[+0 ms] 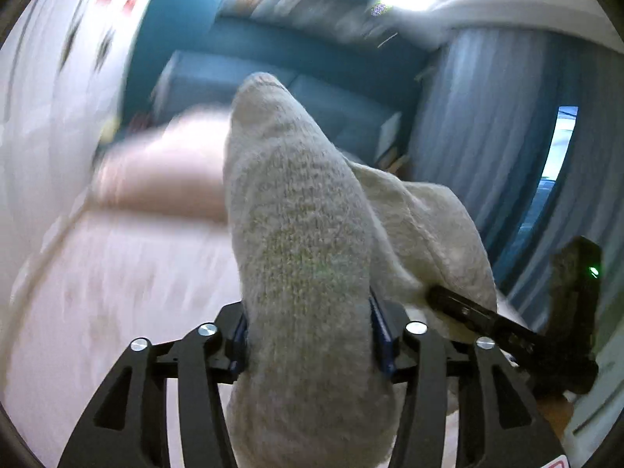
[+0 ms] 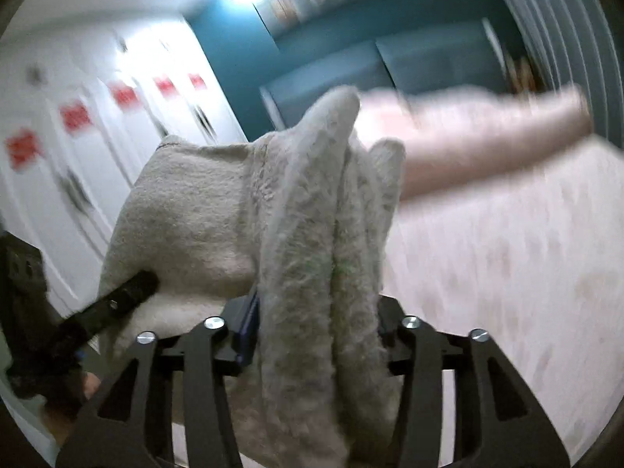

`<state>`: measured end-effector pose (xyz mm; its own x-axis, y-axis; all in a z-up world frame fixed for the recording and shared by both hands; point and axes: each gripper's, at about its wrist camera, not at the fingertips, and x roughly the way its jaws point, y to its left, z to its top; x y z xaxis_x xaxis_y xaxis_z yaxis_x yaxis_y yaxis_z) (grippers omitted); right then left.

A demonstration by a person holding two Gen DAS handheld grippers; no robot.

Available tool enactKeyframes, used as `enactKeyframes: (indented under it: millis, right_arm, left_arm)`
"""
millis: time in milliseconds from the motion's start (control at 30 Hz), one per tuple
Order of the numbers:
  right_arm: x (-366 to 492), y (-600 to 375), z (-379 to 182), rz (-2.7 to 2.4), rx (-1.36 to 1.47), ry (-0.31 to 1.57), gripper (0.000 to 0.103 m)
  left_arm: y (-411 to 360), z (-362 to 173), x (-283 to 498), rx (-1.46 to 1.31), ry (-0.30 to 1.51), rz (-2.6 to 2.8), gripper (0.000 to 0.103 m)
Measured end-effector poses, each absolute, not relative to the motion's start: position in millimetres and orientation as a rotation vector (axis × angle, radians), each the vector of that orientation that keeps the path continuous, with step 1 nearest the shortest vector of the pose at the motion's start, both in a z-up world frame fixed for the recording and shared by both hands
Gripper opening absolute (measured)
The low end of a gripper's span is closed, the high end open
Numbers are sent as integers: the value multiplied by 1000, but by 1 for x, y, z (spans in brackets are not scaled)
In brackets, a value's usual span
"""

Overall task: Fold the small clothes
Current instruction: 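Lift the sweater bundle with both tools and fold it in half, then lay the folded sweater on the bed and open both tools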

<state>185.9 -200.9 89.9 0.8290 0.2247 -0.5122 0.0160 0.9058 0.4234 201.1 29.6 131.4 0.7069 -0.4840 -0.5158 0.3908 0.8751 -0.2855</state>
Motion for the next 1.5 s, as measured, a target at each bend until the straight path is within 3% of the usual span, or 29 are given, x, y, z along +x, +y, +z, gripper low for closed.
enactKeyframes:
  millis: [67, 133, 200, 333, 400, 633, 667, 700, 767, 933, 1000, 1067, 1100, 1333, 1500]
  right_arm:
    - [203, -207, 5, 50, 475, 772, 48]
    - [187, -213, -65, 6, 554, 900, 48]
    - [166, -215, -87, -15, 574, 923, 48]
    - [151, -224, -88, -21, 601, 926, 49]
    - [165, -224, -81, -10, 595, 920, 60]
    - [236, -191, -103, 55, 504, 989, 74]
    - [248, -186, -114, 46, 482, 1035, 67]
    - [255, -182, -122, 39, 460, 1071, 45]
    - [263, -172, -118, 52, 391, 1087, 14]
    - [245, -169, -44, 133, 362, 851, 13]
    - [251, -175, -71, 81, 345, 920, 14]
    - [265, -175, -133, 17, 288, 1131, 14]
    - [260, -178, -142, 6, 315, 1125, 14]
    - [215, -184, -72, -51, 391, 918, 19]
    - [219, -167, -113, -61, 263, 1054, 20]
  left_arm:
    - [38, 47, 222, -160, 777, -347, 45]
    - [50, -17, 223, -146, 919, -258, 45]
    - [72, -56, 207, -205, 994, -247, 45]
    - [98, -62, 185, -292, 1025, -233, 48]
    - [95, -54, 196, -323, 998, -241, 52]
    - [65, -57, 242, -274, 1012, -226, 55]
    - [63, -63, 245, -271, 1030, -223, 55]
    - [60, -70, 251, -265, 1054, -205, 53]
    - [58, -77, 255, -254, 1078, -187, 48]
    - [56, -69, 250, -197, 1035, -166, 48]
    - [53, -73, 249, -162, 1044, -144, 50]
    - [51, -82, 251, -146, 1069, -137, 55]
    - [49, -85, 252, -141, 1082, -140, 55]
    - [41, -82, 242, -30, 1051, -104, 55]
    - [40, -80, 238, -32, 1051, -91, 55]
